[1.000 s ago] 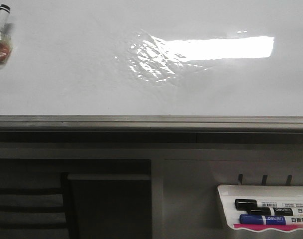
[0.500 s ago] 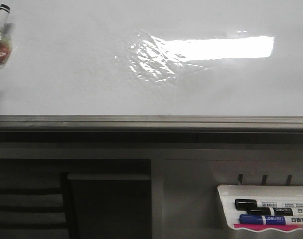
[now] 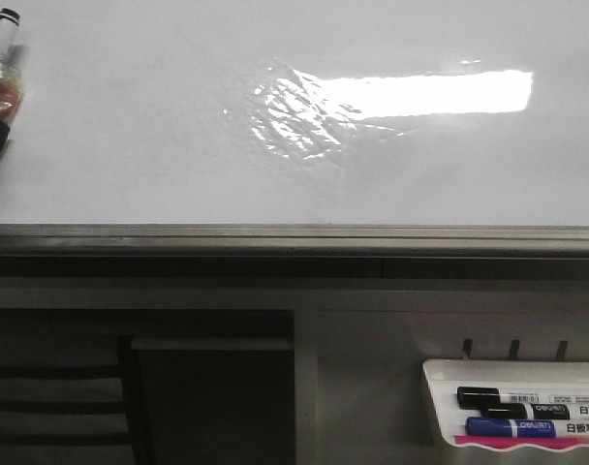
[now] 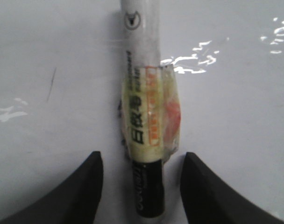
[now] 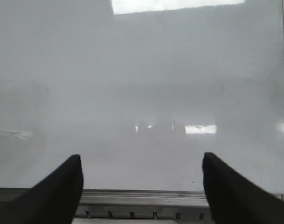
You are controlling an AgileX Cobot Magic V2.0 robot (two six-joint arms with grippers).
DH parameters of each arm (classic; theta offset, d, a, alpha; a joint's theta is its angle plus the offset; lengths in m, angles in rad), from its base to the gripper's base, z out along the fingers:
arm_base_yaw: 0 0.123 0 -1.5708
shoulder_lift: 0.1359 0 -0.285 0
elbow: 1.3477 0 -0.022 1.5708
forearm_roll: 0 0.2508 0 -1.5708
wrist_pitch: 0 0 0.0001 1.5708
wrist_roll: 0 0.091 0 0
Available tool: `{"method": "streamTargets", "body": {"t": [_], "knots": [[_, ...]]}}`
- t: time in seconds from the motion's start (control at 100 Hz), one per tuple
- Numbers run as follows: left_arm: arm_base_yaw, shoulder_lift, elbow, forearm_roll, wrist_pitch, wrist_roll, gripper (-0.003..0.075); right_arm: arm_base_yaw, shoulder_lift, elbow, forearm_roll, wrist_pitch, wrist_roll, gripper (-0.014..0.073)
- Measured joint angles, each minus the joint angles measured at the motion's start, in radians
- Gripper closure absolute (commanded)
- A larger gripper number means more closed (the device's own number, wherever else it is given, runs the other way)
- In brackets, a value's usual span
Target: Write number 7 on whiteboard
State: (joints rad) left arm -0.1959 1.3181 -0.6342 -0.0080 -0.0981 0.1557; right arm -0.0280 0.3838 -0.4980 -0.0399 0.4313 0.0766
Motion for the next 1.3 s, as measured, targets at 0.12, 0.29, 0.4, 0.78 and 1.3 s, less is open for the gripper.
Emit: {"method": "streamTargets", "body": {"t": [0.12, 0.29, 0.4, 0.78, 1.3], "knots": [[0.000, 0.013, -0.009, 0.001, -0.007, 0.002, 0.0468, 0.000, 0.000, 0.000, 0.002, 0.000, 0.000, 0.0115], [0.000, 0.017, -0.013, 0.008, -0.009, 0.004, 0.0641, 0.000, 0.000, 0.000, 0.002, 0.000, 0.000, 0.0115], [0.000, 0.015, -0.013, 0.008, -0.005, 0.004, 0.0717, 0.000, 0.000, 0.000, 0.002, 0.002, 0.000, 0.0115], [0.000, -0.047, -0.175, 0.008, 0.513, 0.010, 0.0741, 0.000, 0.093, -0.107, 0.065, 0.249, 0.000, 0.0116], [-0.360, -0.057, -0.338, -0.239, 0.919, 0.599, 0.0741, 0.000, 0.583, -0.405, 0.760, 0.695, -0.726, 0.0116]]}}
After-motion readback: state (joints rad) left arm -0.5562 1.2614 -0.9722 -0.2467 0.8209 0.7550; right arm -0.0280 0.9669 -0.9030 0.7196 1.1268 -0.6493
